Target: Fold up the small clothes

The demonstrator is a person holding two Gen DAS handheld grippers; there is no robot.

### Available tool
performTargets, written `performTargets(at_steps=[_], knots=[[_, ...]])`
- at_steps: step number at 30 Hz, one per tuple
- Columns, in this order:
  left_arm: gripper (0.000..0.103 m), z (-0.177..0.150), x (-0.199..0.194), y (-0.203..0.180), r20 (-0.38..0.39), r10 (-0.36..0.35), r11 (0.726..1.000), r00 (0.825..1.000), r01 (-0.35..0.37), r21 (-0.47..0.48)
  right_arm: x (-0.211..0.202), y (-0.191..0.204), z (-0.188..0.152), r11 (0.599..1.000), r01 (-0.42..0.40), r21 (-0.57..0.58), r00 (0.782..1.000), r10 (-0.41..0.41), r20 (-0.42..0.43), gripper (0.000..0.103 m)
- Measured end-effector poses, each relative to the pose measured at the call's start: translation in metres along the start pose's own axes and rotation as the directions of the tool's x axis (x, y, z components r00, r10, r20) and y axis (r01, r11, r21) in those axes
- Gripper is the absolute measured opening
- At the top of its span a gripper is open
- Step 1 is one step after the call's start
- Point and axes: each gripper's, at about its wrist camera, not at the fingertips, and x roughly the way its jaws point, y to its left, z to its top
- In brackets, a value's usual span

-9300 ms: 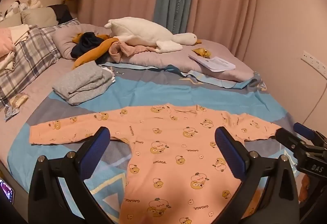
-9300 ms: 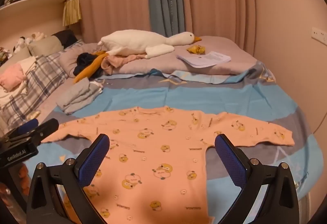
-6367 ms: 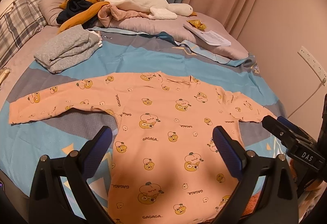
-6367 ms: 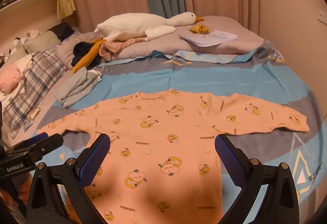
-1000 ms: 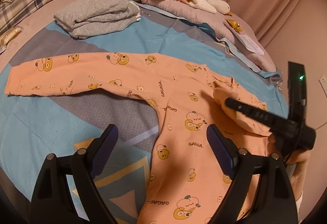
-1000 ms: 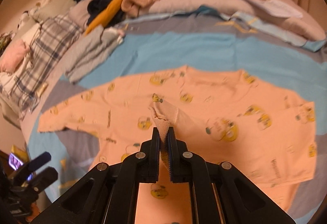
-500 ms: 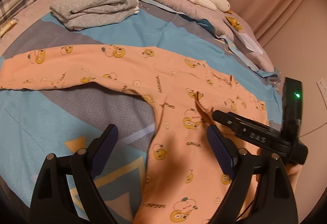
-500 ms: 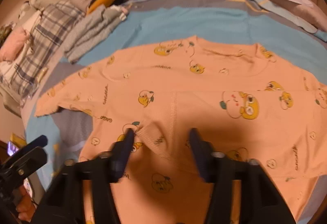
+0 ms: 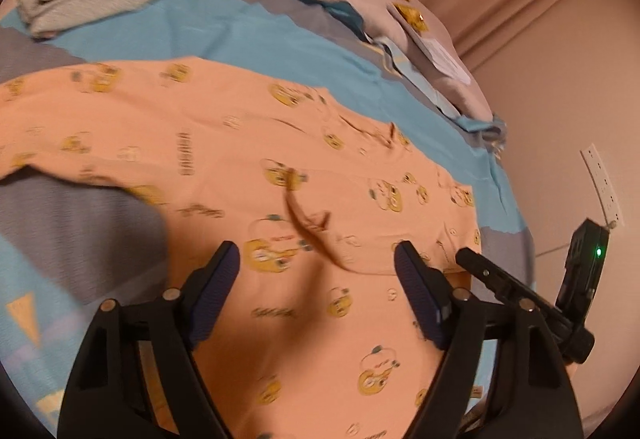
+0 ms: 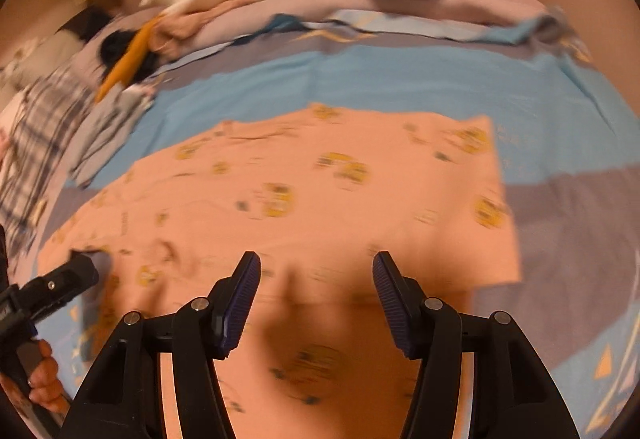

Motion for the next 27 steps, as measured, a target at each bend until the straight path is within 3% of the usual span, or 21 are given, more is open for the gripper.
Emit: performTargets(at_steps=[6, 8, 10, 12, 18, 27], knots=[[0.06, 0.007, 0.041, -0.015, -0.057, -0.001, 0.999, 0.998, 0.003, 0.033, 0.003, -0.031, -0.011, 0.994, 0.065, 0.084, 0.998, -0.064, -0.008, 0.058], [0.048, 0.008, 0.055, -0.015, -0.083, 0.003, 1.0, 0.997, -0.001, 0.025, 0.002, -0.039, -0.013, 0.992, 0.076, 0.1, 0.997, -0.075, -0.01, 0.058], [0.022, 0.007, 0.063, -0.013, -0.102, -0.03, 0.999, 0.994, 0.031, 0.011, 0.003, -0.045, -0.017, 0.989, 0.083, 0.118, 0.997, -0.083, -0.012, 0.058], [0.009, 0.006, 0.07, -0.012, -0.115, -0.072, 0.997, 0.991, 0.072, -0.007, 0.004, -0.049, -0.022, 0.988, 0.083, 0.133, 0.996, -0.081, -0.023, 0.058], [0.006, 0.009, 0.062, -0.023, -0.074, -0.031, 0.999, 0.997, 0.033, 0.029, 0.01, -0.061, -0.033, 0.982, 0.077, 0.173, 0.996, -0.07, -0.049, 0.058], [0.005, 0.046, 0.003, -0.062, 0.097, -0.045, 0.989, 0.994, 0.031, 0.143, 0.006, -0.067, -0.034, 0.977, 0.056, 0.205, 0.998, -0.051, -0.032, 0.058]])
